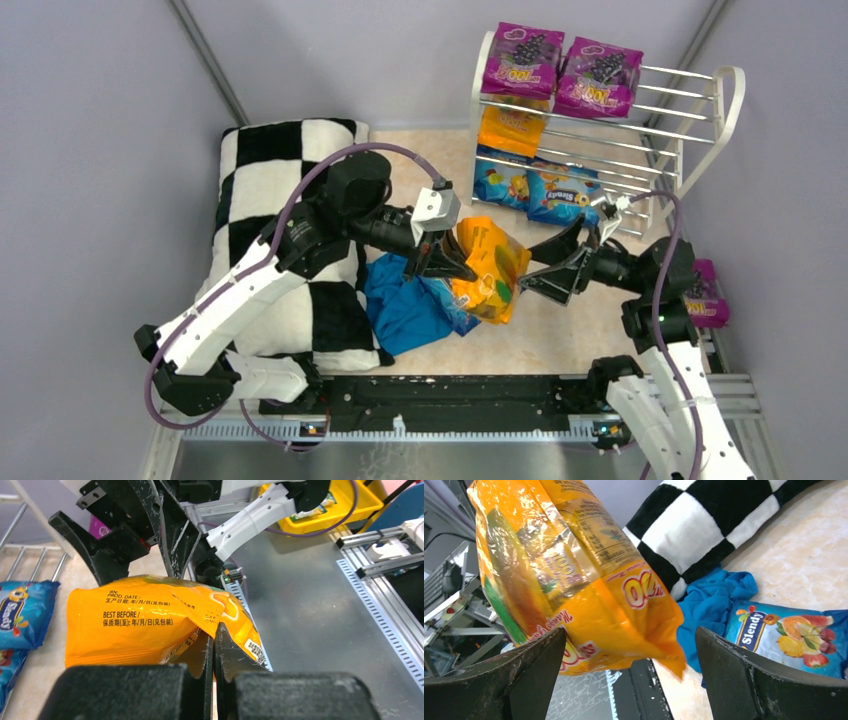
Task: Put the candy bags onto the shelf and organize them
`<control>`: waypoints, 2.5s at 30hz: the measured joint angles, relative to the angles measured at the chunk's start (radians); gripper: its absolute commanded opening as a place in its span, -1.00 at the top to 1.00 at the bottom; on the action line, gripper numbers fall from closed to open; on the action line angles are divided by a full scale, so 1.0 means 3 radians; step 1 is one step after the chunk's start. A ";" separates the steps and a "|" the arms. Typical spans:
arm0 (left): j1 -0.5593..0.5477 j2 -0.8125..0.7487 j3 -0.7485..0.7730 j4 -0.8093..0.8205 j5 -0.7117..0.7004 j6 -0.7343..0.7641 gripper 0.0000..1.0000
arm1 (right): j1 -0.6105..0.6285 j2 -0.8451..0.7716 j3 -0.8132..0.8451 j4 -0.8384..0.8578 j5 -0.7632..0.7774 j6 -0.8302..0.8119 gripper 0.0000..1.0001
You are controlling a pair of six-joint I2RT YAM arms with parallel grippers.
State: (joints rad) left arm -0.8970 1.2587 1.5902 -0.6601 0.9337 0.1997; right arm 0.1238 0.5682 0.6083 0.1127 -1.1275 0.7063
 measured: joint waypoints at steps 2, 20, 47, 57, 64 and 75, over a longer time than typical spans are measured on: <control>0.0000 -0.0014 0.0033 0.0013 0.0135 -0.0013 1.00 | 0.0001 -0.0052 -0.0033 0.0140 -0.0029 0.0103 -0.98; -0.0020 -0.0033 -0.0136 0.1019 0.0524 -0.0502 1.00 | -0.0001 0.0290 -0.0683 0.4176 0.0046 0.3822 -0.98; 0.0324 0.0298 -0.0083 0.0799 0.0225 -0.0195 1.00 | 0.0008 -0.0549 -0.0037 0.0814 0.0118 0.2005 -0.61; 0.0472 0.0308 -0.0216 0.0982 0.0125 -0.0318 1.00 | 0.0011 -0.0454 -0.0045 0.0821 0.0192 0.1970 -0.73; 0.0509 0.0338 -0.0291 0.1266 -0.0123 -0.0687 1.00 | 0.0014 -0.0420 -0.0104 0.0605 0.0492 0.1540 -0.97; 0.0543 0.0409 -0.0441 0.1535 -0.0687 -0.1251 1.00 | 0.0017 0.0084 -0.0532 0.1279 0.0739 0.1794 -0.56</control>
State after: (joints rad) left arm -0.7341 1.3815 1.4578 -0.1997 0.7277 -0.1757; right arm 0.1287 0.5934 0.4488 0.4965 -0.9058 1.2446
